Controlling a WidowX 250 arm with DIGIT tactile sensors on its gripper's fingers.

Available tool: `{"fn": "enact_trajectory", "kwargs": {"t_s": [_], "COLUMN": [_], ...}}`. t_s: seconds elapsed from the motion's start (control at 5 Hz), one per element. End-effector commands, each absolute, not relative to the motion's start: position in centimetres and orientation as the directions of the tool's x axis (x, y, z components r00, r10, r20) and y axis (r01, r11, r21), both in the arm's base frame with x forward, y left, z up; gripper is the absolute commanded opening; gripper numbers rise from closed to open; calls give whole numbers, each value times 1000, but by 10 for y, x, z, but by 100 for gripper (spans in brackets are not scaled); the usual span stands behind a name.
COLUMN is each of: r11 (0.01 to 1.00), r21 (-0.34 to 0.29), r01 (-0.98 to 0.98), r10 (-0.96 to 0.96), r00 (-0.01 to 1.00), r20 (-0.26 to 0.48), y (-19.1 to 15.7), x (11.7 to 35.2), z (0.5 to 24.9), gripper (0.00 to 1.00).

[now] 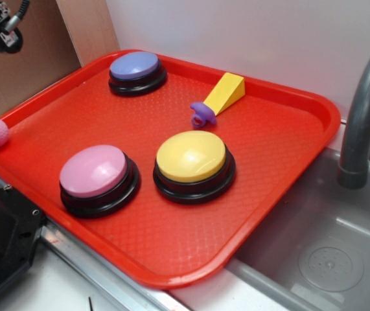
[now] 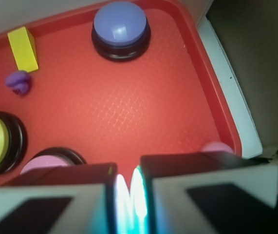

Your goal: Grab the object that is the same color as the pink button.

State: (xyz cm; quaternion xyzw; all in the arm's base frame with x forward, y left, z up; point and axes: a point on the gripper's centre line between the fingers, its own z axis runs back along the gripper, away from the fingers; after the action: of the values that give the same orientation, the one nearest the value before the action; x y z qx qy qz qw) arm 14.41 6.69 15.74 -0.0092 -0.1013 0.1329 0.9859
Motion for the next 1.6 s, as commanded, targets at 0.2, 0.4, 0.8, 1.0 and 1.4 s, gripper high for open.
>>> {"fn": "enact_trajectory", "kwargs": {"t_s": [0.2,0.4,0.8,1.0,1.4], "r11": [926,950,992,996,990], "r21": [-62,-60,23,54,115], "r01": [-373,-307,-125,-66,-77], "r10": [378,311,123,64,64], "r00": [920,947,990,997,992], "r20": [107,80,69,53,111], "y": [131,137,139,141,167], "x": [116,112,112,110,99], "z": [112,86,70,70,89], "gripper": [100,100,100,100,100]}}
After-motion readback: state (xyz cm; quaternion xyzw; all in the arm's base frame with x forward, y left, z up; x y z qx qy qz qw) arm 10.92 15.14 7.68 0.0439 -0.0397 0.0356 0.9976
